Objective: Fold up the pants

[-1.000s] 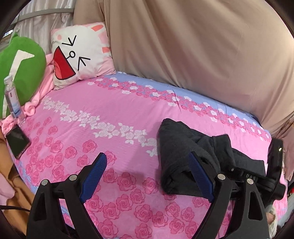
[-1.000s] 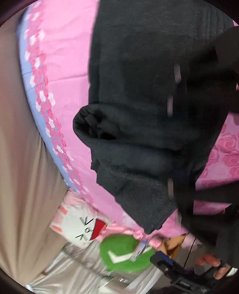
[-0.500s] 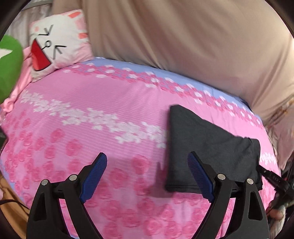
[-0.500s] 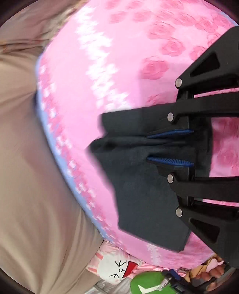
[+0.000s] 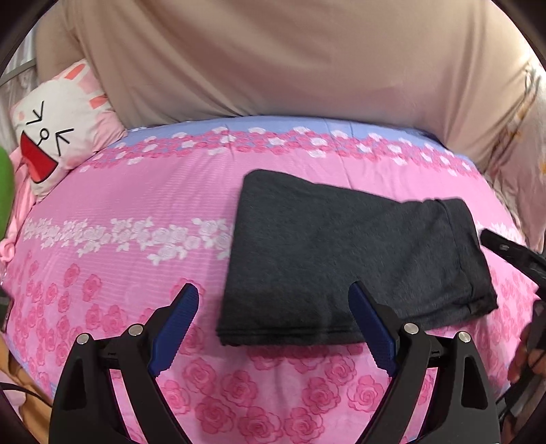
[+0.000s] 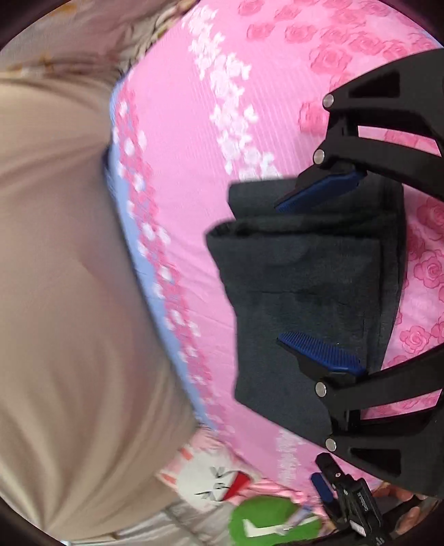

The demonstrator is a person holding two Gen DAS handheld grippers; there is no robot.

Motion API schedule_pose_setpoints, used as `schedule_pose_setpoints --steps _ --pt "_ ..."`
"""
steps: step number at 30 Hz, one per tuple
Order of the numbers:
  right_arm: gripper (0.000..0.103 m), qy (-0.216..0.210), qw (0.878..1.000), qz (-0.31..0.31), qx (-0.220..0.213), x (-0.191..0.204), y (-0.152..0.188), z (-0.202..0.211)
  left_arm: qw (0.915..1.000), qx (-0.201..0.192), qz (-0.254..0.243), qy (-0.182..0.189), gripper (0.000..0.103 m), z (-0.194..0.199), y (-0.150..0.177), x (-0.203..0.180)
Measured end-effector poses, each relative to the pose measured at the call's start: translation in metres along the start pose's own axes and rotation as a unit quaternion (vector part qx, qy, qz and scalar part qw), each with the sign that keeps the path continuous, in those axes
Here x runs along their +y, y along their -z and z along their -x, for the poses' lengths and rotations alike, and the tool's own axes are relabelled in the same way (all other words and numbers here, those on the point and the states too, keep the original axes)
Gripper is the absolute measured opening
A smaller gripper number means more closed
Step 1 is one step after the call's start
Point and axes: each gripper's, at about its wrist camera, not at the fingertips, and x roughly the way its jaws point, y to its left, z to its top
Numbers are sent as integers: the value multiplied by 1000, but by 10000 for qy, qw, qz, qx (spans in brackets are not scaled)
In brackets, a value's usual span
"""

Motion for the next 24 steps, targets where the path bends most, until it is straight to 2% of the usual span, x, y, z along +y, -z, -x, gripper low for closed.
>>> schedule_pose_setpoints --steps 1,2,3,5,7,8,9,11,12,13,14,16,17,18,20,24 --pt "47 12 9999 65 127 2 1 -9 10000 30 -34 3 87 -1 2 -3" --pt "16 97 9996 148 231 4 1 -15 10000 58 -62 11 87 -2 3 -5" --pt "8 60 9996 226 161 8 -1 -10 9999 74 -85 9 87 -2 4 -6" --pt "4 -119 9995 222 -191 13 -10 17 9999 68 -131 -37 87 -1 5 -7" --pt "4 -104 9976 316 -602 15 -18 49 9998 76 -149 -89 87 -2 7 -7" --pt "4 54 9972 346 -663 10 -18 53 9998 104 -143 -107 87 -4 8 -6" --pt "4 283 9974 398 -524 4 -17 45 9998 143 -128 -110 87 -8 9 -6" --pt "7 634 9972 386 128 -16 -4 11 9996 220 -107 -126 87 -14 10 -7" --pt "7 727 9966 59 392 -30 6 1 9995 259 -105 -130 87 -17 11 -7" --pt "7 525 9975 -253 399 -39 14 4 9994 300 -110 -154 87 -20 12 -8" --pt "9 190 9983 -508 201 -44 21 19 9993 311 -114 -163 87 -20 13 -8" --pt "27 -13 9976 -692 -64 -44 29 43 9993 314 -123 -145 87 -19 15 -8" --pt "54 -200 9968 -764 -145 -41 34 55 9993 315 -124 -135 87 -18 16 -8" --pt "66 -401 9962 -758 -130 -38 37 60 9993 321 -126 -124 87 -18 16 -8" --pt "66 -684 9957 -618 96 -23 43 60 9992 345 -151 -89 87 -19 17 -11" --pt "66 -476 9977 -433 209 -11 49 47 9991 366 -206 -16 87 -19 18 -19"
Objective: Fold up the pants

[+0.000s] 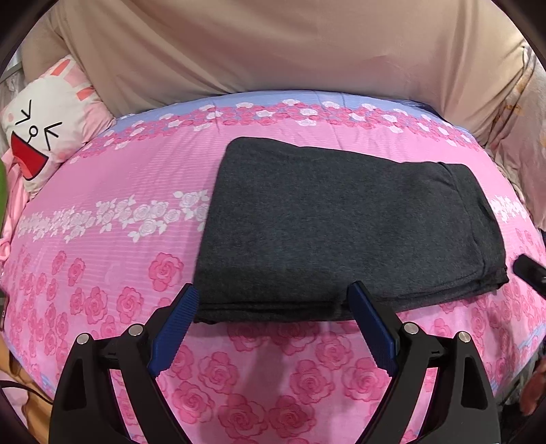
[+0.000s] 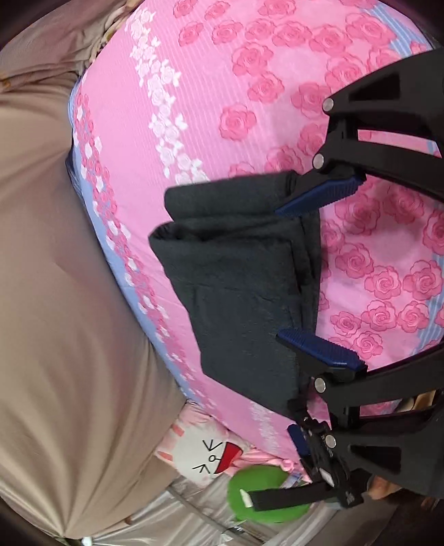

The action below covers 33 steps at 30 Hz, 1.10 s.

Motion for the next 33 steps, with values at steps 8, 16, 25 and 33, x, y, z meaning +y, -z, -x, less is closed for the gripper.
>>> schedule_pose_setpoints --steps 8,16,25,33 --pt "2 572 9940 688 -622 20 -14 26 9999 -66 -115 -14 87 10 2 -5" --pt "34 97 9996 -112 -229 -16 -13 15 10000 28 -47 -11 87 2 2 -4" --pt "46 695 9937 881 -59 37 -9 -35 9998 23 -151 -118 87 2 5 -10" --pt "8 1209 9840 1138 -653 35 -23 10 9997 56 -152 -173 87 -1 6 -9"
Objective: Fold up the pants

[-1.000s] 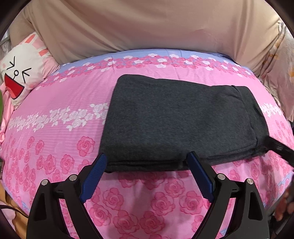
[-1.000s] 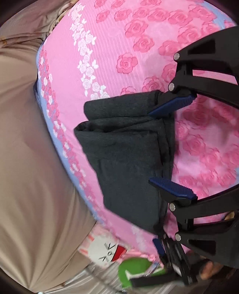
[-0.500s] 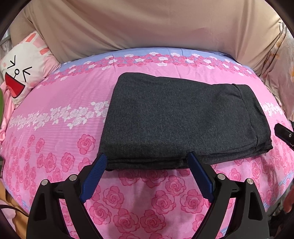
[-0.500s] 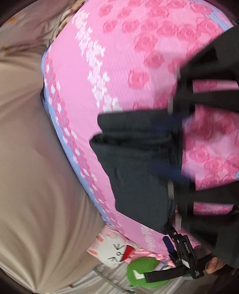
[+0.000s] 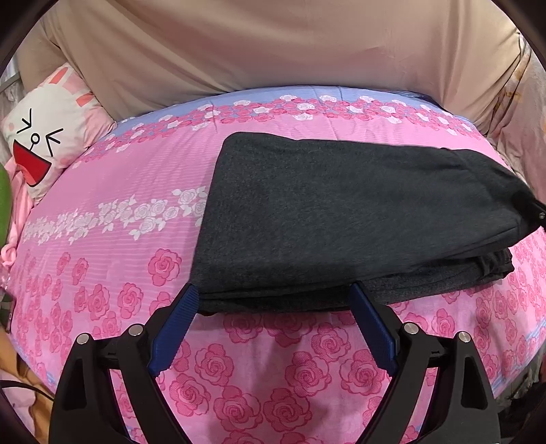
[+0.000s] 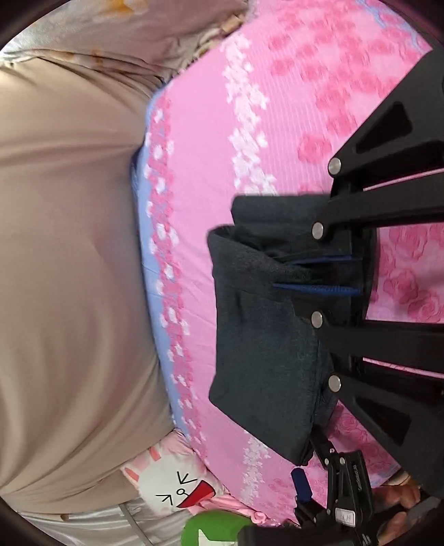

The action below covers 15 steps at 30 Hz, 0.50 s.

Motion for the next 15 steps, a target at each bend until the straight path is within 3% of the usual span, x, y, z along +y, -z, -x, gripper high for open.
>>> schedule_pose_setpoints --steps 2,3,6,10,11,12,13,15 --pt "8 344 9985 132 395 -9 12 -26 10000 33 21 3 87 -2 0 1" --pt "9 308 9975 -69 629 -19 20 -38 10000 53 27 11 87 -4 1 1" --pt "14 -459 9913 -1016 698 -46 28 -31 10000 56 -8 23 87 -4 1 1" --pt "20 -1146 9808 -1432 669 -60 23 -16 9995 -57 -220 235 87 3 0 -8" --pt "29 -1290 9783 -1452 716 -62 22 -16 9990 -119 -341 276 87 6 -1 -14" --pt "40 -1322 9782 -1428 728 -59 20 -16 9984 -171 -442 296 87 8 -1 -19" --pt "45 -1305 9790 -1374 753 -54 20 -18 9975 -237 -593 307 87 10 -2 -27" --pt "45 -1157 9822 -1272 753 -51 20 -18 9957 -308 -825 282 87 12 -3 -40"
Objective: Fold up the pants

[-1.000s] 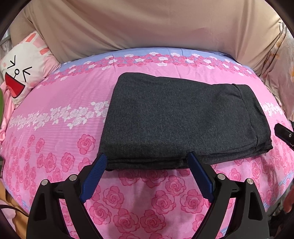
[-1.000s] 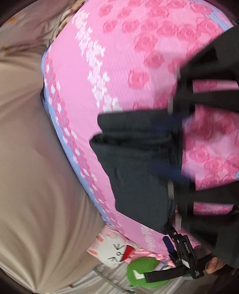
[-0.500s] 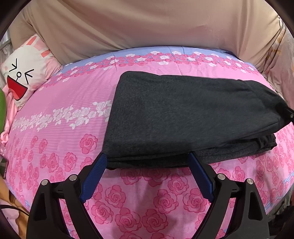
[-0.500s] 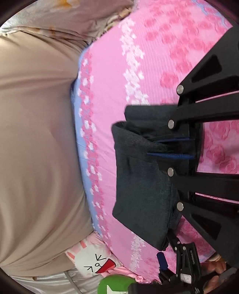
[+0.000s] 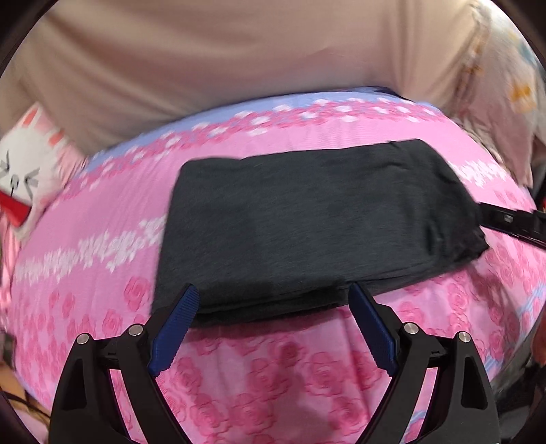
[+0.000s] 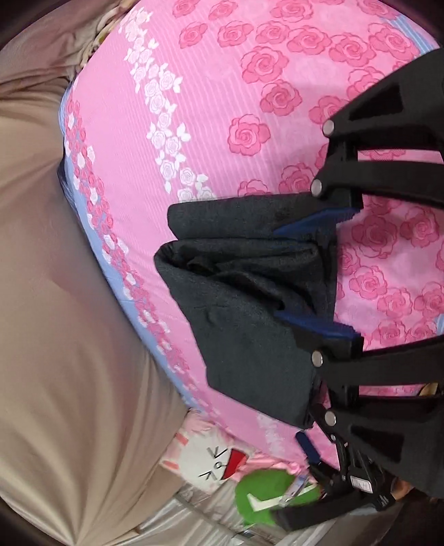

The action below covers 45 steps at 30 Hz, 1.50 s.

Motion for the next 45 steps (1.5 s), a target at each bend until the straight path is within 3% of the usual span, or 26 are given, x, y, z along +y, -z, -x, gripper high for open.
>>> schedule_pose_setpoints --steps 4,10,13,15,16,18,21,27,28,29,31,32,34,36,38,42,45 --pt "45 38 9996 89 -278 9 1 10 9998 -23 -174 -113 87 -1 -5 -17" --pt "45 -21 9991 430 -12 28 5 -10 9997 139 -123 -158 87 -9 -6 -21" --pt "43 179 9979 621 24 36 9 -23 9996 160 -90 -199 87 -10 -6 -20" --pt "20 282 9969 735 -1 40 9 -25 9996 169 -93 -219 87 -10 -5 -20" --pt "13 260 9968 757 -57 42 7 -23 9995 179 -105 -228 87 -11 -5 -20" --pt "10 147 9967 773 -199 46 1 -14 9995 172 -115 -232 87 -11 -5 -20" --pt "9 -371 9962 715 -335 53 -17 0 9998 83 -141 -136 87 -8 -9 -21" --pt "8 -1075 9913 706 -262 65 -53 -2 9976 -301 -465 424 87 -10 -37 -46" --pt "8 -1132 9909 685 -235 66 -56 -5 9963 -331 -550 575 76 -17 -43 -52" --pt "8 -1225 9901 653 -189 66 -60 -8 9956 -280 -554 696 45 -27 -47 -56" --pt "7 -1248 9899 643 -180 65 -62 -10 9930 173 -415 1096 8 -51 -54 -61" --pt "8 -1163 9907 665 -217 63 -62 -8 9909 327 -262 1281 8 -61 -57 -59" --pt "12 -734 9936 777 -372 60 -58 -1 9918 224 -122 1253 4 -67 -63 -55" --pt "32 -123 9945 909 -512 51 -50 6 9922 83 -4 1242 3 -61 -69 -48" --pt "37 177 9937 1031 -408 43 -43 3 9914 -175 196 1279 3 -47 -78 -35" --pt "37 316 9907 1320 59 44 -36 -32 9894 -463 347 1334 3 -27 -97 -21" --pt "37 234 9925 1171 265 40 -39 -59 9905 -567 353 1203 3 -22 -101 -20"
